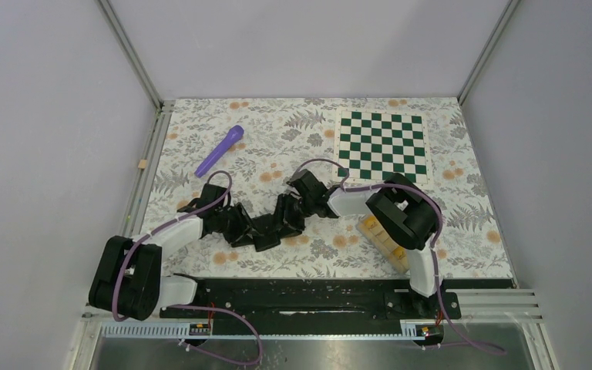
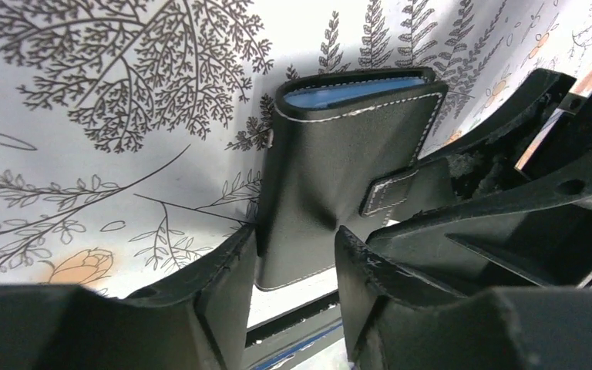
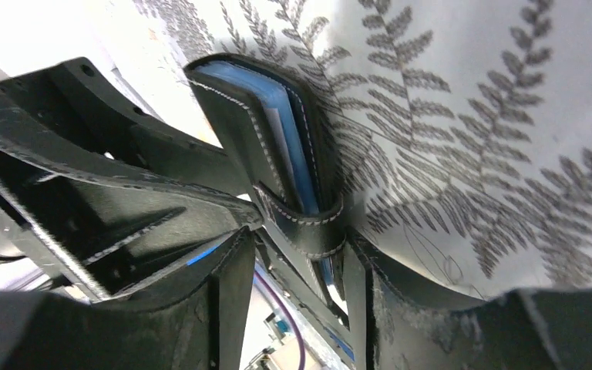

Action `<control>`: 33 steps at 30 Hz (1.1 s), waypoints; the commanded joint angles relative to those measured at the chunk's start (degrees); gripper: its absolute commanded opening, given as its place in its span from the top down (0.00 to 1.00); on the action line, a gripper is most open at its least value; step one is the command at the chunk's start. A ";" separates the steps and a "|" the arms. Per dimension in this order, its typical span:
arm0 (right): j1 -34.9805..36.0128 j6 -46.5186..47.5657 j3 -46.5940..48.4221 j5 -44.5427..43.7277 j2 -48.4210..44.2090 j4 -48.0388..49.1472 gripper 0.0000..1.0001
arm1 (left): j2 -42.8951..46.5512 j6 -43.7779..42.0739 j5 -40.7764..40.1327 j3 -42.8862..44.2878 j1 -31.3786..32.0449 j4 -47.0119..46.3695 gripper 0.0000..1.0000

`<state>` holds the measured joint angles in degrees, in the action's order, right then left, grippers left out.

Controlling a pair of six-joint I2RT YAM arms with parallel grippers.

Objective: Put the credit cards into the card holder
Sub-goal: Pick up the card holder from the center of the board.

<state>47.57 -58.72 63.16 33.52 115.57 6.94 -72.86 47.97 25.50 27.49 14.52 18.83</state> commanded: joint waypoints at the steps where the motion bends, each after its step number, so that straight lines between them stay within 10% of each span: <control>1: -0.11 -5.38 -0.82 5.07 1.13 12.47 0.49 | -2.05 -0.36 1.85 -0.01 0.15 -2.35 0.62; 5: -0.06 -7.70 -2.28 6.52 -0.24 18.87 0.61 | -2.04 -0.43 2.80 -0.14 0.15 -2.91 0.70; 9: -0.11 -6.95 -1.83 6.98 -1.98 17.00 0.99 | 0.35 -1.56 2.42 0.49 0.15 -0.73 0.65; 22: -2.64 -3.07 -6.94 -0.35 -23.01 -1.72 1.00 | 25.03 -11.84 -0.28 7.99 1.68 15.75 0.19; 33: -4.88 -9.29 -8.49 -2.60 -35.08 -18.44 1.00 | 22.21 -21.87 -14.40 28.74 23.96 22.24 0.01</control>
<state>42.96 -64.62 54.61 31.03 83.20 -4.80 -47.64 31.97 19.97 47.70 30.81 39.48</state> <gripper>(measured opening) 0.116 0.989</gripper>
